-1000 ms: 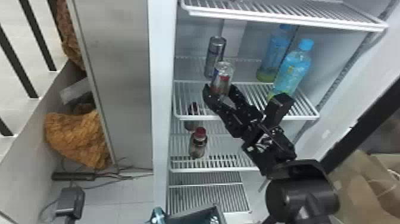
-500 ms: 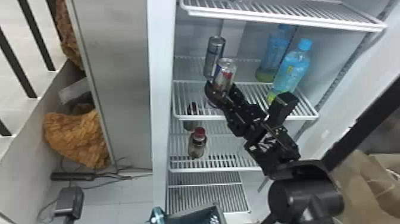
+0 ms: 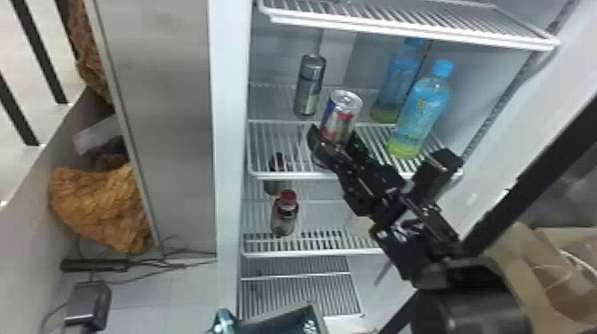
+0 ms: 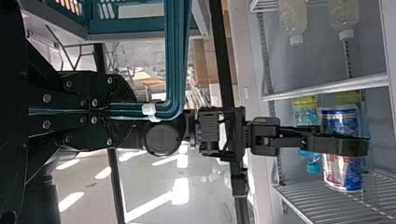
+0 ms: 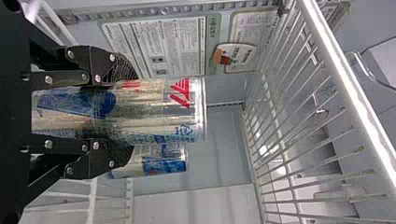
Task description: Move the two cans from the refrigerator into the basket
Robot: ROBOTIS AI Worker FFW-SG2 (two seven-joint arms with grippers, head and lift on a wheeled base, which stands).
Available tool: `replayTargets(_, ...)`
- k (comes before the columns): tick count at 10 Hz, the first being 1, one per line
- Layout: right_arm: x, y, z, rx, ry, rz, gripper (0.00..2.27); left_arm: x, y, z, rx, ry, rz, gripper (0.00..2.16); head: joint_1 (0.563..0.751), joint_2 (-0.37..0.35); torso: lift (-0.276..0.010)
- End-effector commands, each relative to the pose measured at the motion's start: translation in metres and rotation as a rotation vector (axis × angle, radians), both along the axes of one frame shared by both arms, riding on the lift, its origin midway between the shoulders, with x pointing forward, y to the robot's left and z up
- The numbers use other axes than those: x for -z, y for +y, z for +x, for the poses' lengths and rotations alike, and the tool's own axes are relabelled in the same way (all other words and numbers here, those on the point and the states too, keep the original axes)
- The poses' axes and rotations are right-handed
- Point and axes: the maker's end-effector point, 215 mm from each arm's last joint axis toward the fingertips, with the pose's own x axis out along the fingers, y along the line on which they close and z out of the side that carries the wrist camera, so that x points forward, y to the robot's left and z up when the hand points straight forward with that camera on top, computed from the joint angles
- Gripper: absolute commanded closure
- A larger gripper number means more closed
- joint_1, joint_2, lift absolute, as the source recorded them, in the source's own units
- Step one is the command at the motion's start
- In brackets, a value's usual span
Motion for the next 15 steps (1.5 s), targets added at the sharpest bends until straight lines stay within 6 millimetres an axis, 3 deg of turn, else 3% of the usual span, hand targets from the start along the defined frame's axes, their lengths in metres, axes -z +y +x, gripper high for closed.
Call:
replayTargets(1, 0.001, -0.005, -0.015, 0.002, 0.016, 0.005, 1.11, 0.0, 0.0, -0.001, 0.005, 0.003, -0.001, 1.2, 0.695, -0.215, -0.035)
replayTargets(3, 0.013, -0.008, -0.031, -0.01, 0.054, 0.005, 1.11, 0.0, 0.0, -0.001, 0.005, 0.003, -0.001, 1.2, 0.695, -0.231, -0.035)
replayTargets(15, 0.048, 0.036, -0.127, -0.23, 0.246, 0.055, 1.11, 0.0, 0.0, 0.001, -0.002, 0.001, 0.0, 1.2, 0.695, -0.211, -0.035)
